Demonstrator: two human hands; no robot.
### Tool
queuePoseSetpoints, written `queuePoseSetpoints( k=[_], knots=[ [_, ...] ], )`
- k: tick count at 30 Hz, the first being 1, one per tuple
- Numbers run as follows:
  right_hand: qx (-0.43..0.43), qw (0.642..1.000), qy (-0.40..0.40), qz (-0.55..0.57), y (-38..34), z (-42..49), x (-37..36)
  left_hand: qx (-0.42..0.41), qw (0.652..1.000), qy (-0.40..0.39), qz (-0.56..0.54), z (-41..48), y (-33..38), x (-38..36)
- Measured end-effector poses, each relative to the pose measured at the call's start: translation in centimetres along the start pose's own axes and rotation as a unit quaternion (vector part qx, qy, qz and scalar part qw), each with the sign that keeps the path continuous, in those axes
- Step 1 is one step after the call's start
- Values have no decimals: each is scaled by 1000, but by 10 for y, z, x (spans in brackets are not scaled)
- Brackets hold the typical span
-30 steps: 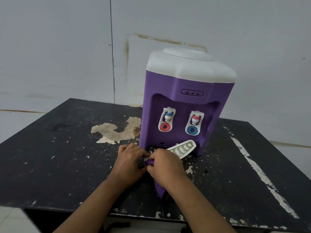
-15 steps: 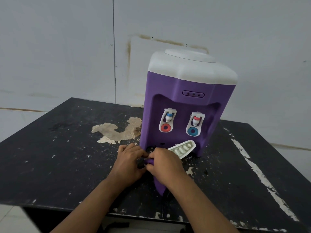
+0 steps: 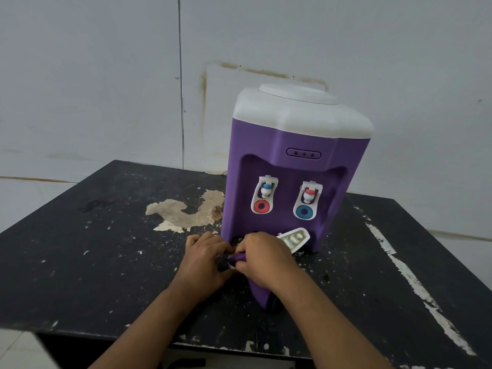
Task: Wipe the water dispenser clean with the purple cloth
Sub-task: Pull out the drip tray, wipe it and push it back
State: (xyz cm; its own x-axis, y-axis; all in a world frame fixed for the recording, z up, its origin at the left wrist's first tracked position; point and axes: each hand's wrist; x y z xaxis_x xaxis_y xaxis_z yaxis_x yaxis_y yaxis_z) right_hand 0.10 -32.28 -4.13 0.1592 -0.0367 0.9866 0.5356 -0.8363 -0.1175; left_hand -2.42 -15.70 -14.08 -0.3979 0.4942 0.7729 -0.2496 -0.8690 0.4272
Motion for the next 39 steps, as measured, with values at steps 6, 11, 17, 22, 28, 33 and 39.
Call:
queuePoseSetpoints(
  k=[6, 11, 17, 22, 28, 33, 39],
  knots=[
    [-3, 999, -39, -18, 0, 9, 3, -1, 1000, -2, 9, 0, -1, -1],
    [14, 999, 7, -46, 0, 13, -9, 2, 1000, -2, 22, 1, -2, -2],
    [22, 999, 24, -5, 10, 11, -15, -2, 1000, -1, 19, -1, -2, -2],
    [28, 986, 127, 108, 30, 11, -9, 4, 1000, 3, 20, 0, -3, -2],
    [57, 956, 163, 236, 31, 15, -56, 9, 1000, 5, 13, 0, -4, -3],
    [3, 941, 224, 254, 60, 19, -56, 19, 1000, -7, 16, 0, -3, -3],
    [-125, 910, 282, 277, 112, 11, -45, 19, 999, -19, 28, 0, -3, -3]
  ],
)
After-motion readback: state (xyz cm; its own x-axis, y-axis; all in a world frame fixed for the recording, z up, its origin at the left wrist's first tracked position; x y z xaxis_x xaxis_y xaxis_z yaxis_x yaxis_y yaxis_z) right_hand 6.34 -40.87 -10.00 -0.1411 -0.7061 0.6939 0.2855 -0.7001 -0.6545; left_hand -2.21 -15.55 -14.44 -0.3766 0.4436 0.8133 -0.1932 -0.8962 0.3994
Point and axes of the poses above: each hand's wrist, its own z-axis towards the middle knuckle, its own x-axis out of the back of the hand, y = z × x, and after that the axes turned 3 degrees about -y, right-handed
